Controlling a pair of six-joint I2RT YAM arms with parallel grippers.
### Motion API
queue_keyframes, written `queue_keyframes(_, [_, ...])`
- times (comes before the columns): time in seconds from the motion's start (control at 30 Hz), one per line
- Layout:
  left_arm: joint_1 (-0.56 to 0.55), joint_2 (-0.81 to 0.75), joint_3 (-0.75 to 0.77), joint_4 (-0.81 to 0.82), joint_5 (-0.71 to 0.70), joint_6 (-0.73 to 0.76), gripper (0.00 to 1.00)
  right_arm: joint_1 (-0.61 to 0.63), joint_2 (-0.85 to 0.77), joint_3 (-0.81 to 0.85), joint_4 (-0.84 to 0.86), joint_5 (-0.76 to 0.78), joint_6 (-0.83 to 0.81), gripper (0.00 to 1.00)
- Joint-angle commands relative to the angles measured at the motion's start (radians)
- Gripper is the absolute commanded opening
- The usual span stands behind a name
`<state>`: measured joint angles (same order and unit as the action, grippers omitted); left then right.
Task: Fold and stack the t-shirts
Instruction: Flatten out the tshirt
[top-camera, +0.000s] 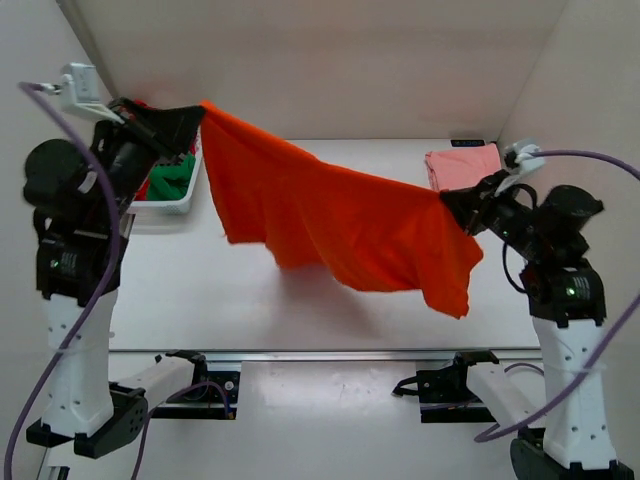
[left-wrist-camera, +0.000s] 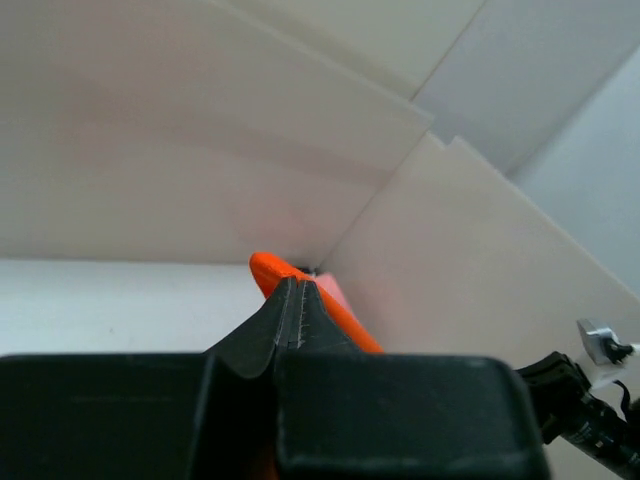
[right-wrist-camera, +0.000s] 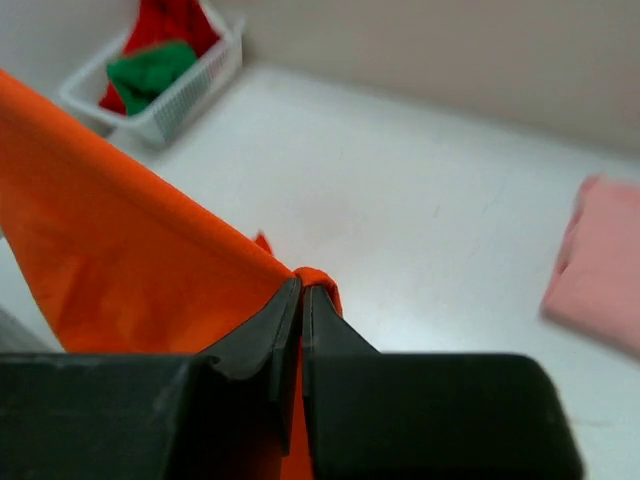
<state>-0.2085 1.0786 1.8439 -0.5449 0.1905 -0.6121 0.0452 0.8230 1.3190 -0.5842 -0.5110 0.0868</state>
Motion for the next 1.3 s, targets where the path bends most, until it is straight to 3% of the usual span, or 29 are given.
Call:
queue_keyframes(0.0, [0.011, 0.060, -0.105, -0.018, 0.026, -0.003, 0.00, 0.011, 0.115, -0.090, -0.092, -0.031, 0.031, 0.02])
queue_keyframes(0.03, [0.009, 0.060, -0.124, -0.009, 0.030, 0.008, 0.00, 0.050, 0.134, -0.108, -0.130, 0.027, 0.027, 0.11])
queue_keyframes(0.07, [0.011, 0.064, -0.149, -0.003, 0.030, 0.006, 0.00, 0.062, 0.152, -0.119, -0.132, 0.072, 0.030, 0.28])
queue_keyframes(0.1, [0.011, 0.066, -0.164, 0.003, 0.036, 0.006, 0.00, 0.093, 0.150, -0.133, -0.132, 0.160, 0.034, 0.37])
queue_keyframes(0.17, [0.015, 0.076, -0.169, -0.009, 0.029, 0.018, 0.00, 0.079, 0.119, -0.188, -0.085, 0.244, 0.059, 0.47])
queue_keyframes(0.27, [0.011, 0.095, -0.172, -0.026, 0.044, 0.031, 0.00, -0.043, 0.097, -0.263, -0.040, 0.122, 0.067, 0.71])
queue_keyframes(0.3, [0.011, 0.095, -0.185, -0.014, 0.050, 0.034, 0.00, -0.079, 0.106, -0.280, -0.034, 0.102, 0.062, 0.73])
queue_keyframes(0.4, [0.000, 0.070, -0.262, 0.017, 0.075, 0.020, 0.00, -0.062, 0.136, -0.368, -0.009, 0.130, 0.062, 0.73])
queue_keyframes(0.47, [-0.005, 0.057, -0.320, 0.036, 0.072, 0.012, 0.00, 0.005, 0.183, -0.417, 0.013, 0.151, 0.086, 0.66])
queue_keyframes(0.57, [0.001, 0.041, -0.368, 0.045, 0.076, 0.015, 0.00, 0.063, 0.241, -0.528, 0.149, 0.102, 0.137, 0.57])
queue_keyframes(0.67, [-0.005, 0.035, -0.387, 0.036, 0.082, 0.023, 0.00, 0.123, 0.303, -0.610, 0.288, 0.114, 0.212, 0.55])
queue_keyframes(0.87, [0.003, 0.035, -0.420, 0.048, 0.076, 0.028, 0.00, 0.266, 0.447, -0.623, 0.437, 0.193, 0.241, 0.56])
queue_keyframes(1.27, [-0.006, 0.041, -0.446, 0.073, 0.078, 0.018, 0.00, 0.309, 0.640, -0.577, 0.547, 0.169, 0.229, 0.46])
